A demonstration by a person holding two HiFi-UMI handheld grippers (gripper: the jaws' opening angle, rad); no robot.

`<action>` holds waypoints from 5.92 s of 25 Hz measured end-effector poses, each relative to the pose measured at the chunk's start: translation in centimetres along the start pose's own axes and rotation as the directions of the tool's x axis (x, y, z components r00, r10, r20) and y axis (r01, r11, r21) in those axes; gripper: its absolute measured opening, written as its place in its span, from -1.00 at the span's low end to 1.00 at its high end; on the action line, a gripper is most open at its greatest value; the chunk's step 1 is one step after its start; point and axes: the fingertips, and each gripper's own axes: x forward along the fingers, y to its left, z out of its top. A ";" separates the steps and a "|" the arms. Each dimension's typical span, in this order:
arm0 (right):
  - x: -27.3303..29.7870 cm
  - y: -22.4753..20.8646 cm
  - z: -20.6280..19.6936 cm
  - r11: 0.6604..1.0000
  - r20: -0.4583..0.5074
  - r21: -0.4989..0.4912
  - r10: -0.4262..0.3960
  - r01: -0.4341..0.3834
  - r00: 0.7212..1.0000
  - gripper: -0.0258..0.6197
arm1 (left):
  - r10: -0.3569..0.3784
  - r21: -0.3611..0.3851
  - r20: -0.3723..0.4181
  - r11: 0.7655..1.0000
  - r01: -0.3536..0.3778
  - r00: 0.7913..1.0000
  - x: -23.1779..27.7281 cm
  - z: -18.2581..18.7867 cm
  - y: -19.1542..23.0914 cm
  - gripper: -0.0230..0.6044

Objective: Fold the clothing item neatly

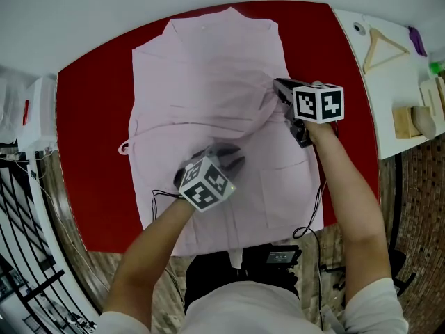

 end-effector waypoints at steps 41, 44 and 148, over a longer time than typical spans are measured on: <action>-9.8 2.2 -2.5 0.977 0.123 -0.182 -0.086 0.108 0.989 -0.86 | 0.413 -0.622 0.334 0.772 -0.131 0.847 -19.9 -5.9 -2.4 -0.70; -12.4 3.5 -4.6 0.980 0.155 -0.145 -0.113 0.135 0.981 -0.85 | 0.410 -0.633 0.371 0.768 -0.096 0.833 -21.5 -7.7 -3.5 -0.75; -18.4 -1.0 -48.6 0.922 -0.374 -0.386 -0.133 -0.023 0.918 -0.22 | 0.243 -0.615 0.035 0.770 -0.171 0.969 -9.7 -38.8 -17.2 -0.08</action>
